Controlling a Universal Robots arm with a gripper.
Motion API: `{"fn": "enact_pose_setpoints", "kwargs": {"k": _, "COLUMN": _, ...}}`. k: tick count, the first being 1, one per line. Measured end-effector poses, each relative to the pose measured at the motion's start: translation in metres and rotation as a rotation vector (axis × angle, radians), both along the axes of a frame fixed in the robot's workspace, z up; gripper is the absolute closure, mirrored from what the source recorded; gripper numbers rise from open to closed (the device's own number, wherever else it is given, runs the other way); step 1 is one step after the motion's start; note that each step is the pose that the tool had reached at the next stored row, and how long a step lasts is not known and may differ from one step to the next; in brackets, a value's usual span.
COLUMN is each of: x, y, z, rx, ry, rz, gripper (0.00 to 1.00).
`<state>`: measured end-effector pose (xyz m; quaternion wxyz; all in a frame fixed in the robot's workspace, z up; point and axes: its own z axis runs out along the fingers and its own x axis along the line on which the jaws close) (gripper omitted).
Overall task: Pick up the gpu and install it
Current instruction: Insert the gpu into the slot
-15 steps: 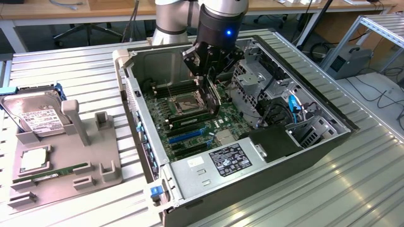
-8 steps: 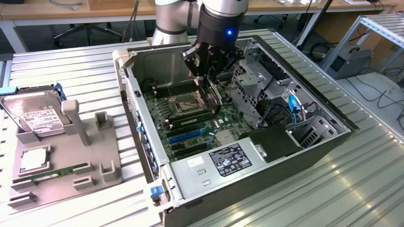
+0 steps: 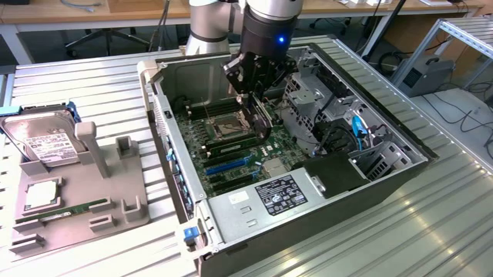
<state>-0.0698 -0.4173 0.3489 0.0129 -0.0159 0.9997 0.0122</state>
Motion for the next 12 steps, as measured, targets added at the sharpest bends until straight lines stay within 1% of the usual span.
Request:
{"fn": "enact_pose_setpoints", "kwargs": {"k": 3, "x": 0.0000, "y": 0.0000, "z": 0.0000, "rx": 0.0000, "ry": 0.0000, "rz": 0.058, "gripper": 0.73}}
{"fn": "enact_pose_setpoints", "kwargs": {"k": 5, "x": 0.0000, "y": 0.0000, "z": -0.0001, "rx": 0.0000, "ry": 0.0000, "rz": 0.087, "gripper": 0.73}}
{"fn": "enact_pose_setpoints", "kwargs": {"k": 9, "x": 0.0000, "y": 0.0000, "z": -0.0001, "rx": 0.0000, "ry": 0.0001, "rz": 0.126, "gripper": 0.73}}
{"fn": "enact_pose_setpoints", "kwargs": {"k": 12, "x": 0.0000, "y": 0.0000, "z": -0.0002, "rx": 0.0000, "ry": 0.0001, "rz": 0.166, "gripper": 0.73}}
